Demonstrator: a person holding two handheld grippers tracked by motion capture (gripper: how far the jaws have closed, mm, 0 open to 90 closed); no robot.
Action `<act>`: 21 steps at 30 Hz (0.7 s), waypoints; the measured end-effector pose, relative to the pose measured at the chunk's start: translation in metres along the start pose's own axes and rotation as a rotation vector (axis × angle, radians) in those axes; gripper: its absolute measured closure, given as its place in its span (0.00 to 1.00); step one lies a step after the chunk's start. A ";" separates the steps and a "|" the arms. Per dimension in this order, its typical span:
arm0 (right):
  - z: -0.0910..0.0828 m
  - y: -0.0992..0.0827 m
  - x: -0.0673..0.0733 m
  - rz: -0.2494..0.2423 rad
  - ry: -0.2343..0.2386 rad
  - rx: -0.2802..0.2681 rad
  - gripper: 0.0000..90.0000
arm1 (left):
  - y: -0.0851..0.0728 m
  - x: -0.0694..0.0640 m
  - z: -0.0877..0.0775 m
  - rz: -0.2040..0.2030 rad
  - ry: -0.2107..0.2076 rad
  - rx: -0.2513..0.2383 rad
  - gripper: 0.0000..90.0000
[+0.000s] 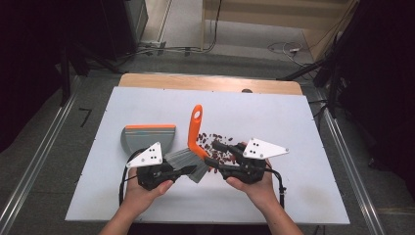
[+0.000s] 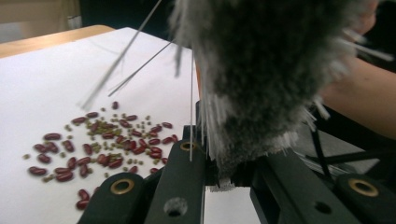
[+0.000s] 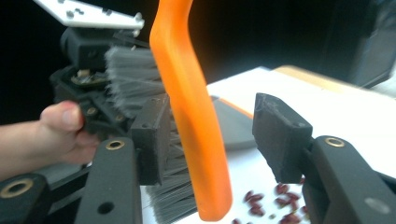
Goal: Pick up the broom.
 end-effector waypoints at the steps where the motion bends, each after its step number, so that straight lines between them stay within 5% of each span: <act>1: 0.001 -0.001 0.000 0.003 0.025 0.005 0.51 | 0.000 0.000 0.001 -0.001 -0.017 0.001 0.95; 14: 0.006 -0.007 0.002 0.091 0.269 0.003 0.65 | -0.005 -0.011 0.012 0.013 -0.177 0.039 0.95; 21: 0.004 -0.011 -0.003 0.141 0.343 -0.001 0.75 | -0.005 -0.011 0.012 0.005 -0.226 0.036 0.95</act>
Point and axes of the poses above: each handheld gripper's, and its own axes: z roughly forward along the jaws, y roughly out of its top, x roughly to its left, the point moved 1 cm from there along z, roughly forward along the jaws, and after that the axes turned 10 degrees about -x, right-handed, at the moved point
